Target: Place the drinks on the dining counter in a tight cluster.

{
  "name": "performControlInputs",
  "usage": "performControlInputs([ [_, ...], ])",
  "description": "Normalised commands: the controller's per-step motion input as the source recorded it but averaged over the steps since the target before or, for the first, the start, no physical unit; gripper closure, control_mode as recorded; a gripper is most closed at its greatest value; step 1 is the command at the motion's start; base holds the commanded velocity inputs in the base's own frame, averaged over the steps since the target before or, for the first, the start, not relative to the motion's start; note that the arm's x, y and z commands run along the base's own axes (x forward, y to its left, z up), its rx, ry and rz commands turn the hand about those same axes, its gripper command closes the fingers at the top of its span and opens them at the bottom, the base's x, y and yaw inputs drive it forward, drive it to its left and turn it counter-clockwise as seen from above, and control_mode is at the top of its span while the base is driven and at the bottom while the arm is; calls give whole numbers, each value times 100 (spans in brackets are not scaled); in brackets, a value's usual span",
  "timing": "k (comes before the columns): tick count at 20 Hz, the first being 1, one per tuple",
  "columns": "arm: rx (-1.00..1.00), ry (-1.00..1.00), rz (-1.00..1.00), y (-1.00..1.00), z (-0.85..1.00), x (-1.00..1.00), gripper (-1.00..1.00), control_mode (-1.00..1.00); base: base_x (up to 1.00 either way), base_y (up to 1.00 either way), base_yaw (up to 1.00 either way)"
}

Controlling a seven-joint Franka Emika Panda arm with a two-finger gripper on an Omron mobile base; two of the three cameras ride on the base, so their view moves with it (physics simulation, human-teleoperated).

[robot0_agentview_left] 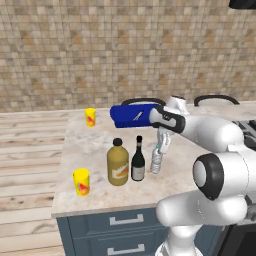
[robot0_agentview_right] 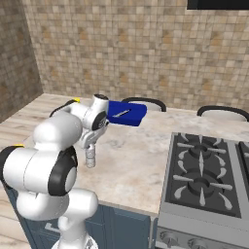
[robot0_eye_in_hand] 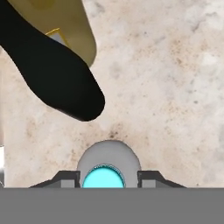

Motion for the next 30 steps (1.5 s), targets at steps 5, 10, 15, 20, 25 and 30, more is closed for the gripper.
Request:
performControlInputs([
  [5,0,2,0,18,0,-24,100,-100,0,0,0],
  [10,0,0,1,16,0,-20,100,-100,0,0,0],
  [15,-1,0,0,0,-10,3,100,-100,0,0,0],
  [20,-1,0,0,0,-15,0,100,-100,0,0,0],
  [25,-1,0,0,0,-18,0,100,-100,0,0,0],
  [30,0,0,0,0,-13,0,100,-100,0,0,0],
])
